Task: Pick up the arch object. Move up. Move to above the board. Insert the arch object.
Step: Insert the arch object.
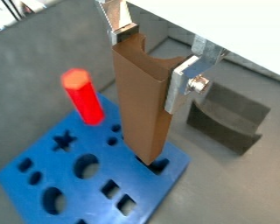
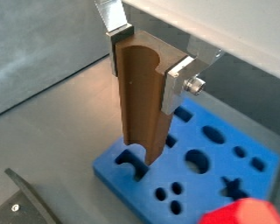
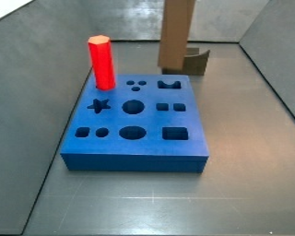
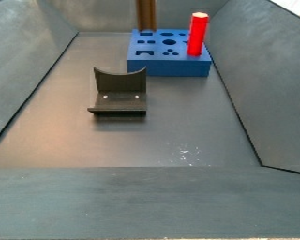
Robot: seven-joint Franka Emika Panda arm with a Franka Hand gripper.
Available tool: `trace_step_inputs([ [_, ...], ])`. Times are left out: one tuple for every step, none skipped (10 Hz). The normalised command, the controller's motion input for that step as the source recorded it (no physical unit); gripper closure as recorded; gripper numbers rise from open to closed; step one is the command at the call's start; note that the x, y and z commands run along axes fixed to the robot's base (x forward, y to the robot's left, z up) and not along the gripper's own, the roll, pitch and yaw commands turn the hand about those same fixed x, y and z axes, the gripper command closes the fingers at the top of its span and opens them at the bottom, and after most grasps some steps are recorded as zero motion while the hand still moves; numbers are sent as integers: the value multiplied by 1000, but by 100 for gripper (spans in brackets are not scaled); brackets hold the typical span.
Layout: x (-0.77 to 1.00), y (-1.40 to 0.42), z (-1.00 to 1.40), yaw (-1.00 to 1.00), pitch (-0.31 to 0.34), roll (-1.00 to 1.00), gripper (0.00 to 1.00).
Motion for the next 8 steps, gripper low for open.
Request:
trace_step_inputs([
  [-46,49,-763,0,0,24,100],
  [-186,0,-654,0,-24,64,100],
  [-31,0,-114,-17,-10,-17,100],
  [-29,6,-100,0,0,0,100],
  [-254,40,-349,171,-27,0,100],
  [0,126,-414,349,-74,0,100],
  [37,231,-391,374,-60,-16,100],
  [0,154,-154,191,0,0,100],
])
